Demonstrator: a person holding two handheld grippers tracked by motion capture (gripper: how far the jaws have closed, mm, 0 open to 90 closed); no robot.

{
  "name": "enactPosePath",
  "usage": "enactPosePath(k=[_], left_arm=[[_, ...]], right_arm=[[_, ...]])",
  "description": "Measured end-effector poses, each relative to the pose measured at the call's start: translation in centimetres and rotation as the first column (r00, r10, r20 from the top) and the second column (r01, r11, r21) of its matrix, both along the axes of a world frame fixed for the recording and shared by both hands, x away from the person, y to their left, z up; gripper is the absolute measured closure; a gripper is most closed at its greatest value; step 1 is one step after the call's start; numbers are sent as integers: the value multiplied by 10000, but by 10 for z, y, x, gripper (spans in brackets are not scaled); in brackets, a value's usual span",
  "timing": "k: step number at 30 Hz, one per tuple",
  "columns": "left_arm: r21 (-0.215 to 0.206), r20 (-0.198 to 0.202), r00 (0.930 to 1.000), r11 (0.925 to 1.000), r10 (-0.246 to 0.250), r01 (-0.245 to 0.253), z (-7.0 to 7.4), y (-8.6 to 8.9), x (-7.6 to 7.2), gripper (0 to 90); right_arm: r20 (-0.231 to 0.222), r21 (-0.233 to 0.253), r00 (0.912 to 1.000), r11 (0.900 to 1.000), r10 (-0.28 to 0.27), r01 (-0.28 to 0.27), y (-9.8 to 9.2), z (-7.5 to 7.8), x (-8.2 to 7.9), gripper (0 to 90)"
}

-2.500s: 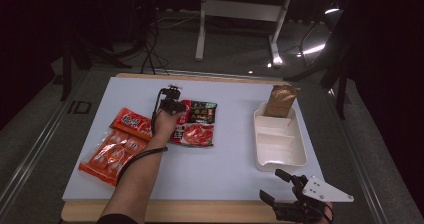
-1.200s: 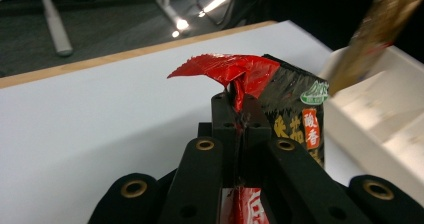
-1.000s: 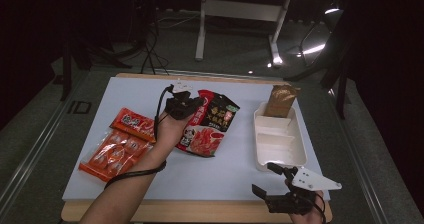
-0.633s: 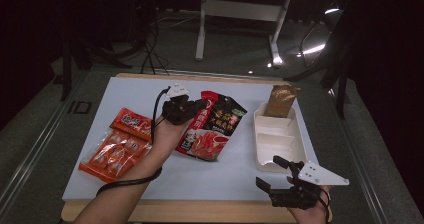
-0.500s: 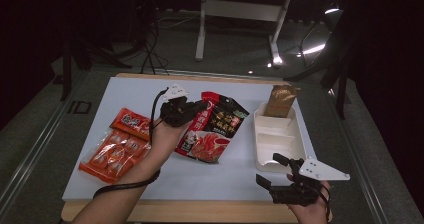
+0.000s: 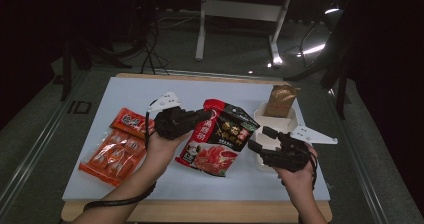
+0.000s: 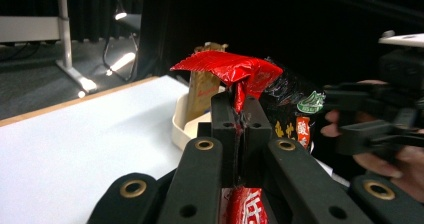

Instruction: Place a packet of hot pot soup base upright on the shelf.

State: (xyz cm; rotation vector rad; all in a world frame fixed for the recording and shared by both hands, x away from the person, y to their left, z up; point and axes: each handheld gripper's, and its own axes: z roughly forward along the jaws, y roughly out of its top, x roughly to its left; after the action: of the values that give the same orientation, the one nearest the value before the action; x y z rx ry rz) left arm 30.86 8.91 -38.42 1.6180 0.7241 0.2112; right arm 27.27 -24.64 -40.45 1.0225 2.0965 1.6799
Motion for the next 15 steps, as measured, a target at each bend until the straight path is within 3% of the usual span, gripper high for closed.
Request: enactPosePath(k=[4, 6, 9, 11, 13, 15], left_arm=[[-319, 95, 9999, 9994, -111, 114, -2, 0, 1, 886], [-420, 72, 9998, 9990, -165, 167, -4, -1, 2, 885], [-538, 74, 9998, 9983, -208, 212, -7, -1, 3, 884], [-810, 70, 9997, 9964, -245, 249, -11, 0, 5, 884], [-772, 118, 9994, 9965, -323, 332, -13, -1, 5, 883], [-864, 79, 9993, 9956, -356, 361, -16, -2, 7, 882]], right_arm=[[-173, 99, 9996, 9997, 236, -235, 5, -2, 11, 311], [-220, 421, 9974, 9969, 680, -670, 8, -3, 16, 375], [-216, 655, 9968, 9950, 767, -751, 9, -3, 19, 429], [-427, 808, 9929, 9909, 1112, -1075, 11, -2, 25, 551], [-551, 845, 9862, 9849, 1560, -1511, 13, -2, 28, 609], [-532, 736, 9864, 9857, 1555, -1514, 18, 0, 28, 612]])
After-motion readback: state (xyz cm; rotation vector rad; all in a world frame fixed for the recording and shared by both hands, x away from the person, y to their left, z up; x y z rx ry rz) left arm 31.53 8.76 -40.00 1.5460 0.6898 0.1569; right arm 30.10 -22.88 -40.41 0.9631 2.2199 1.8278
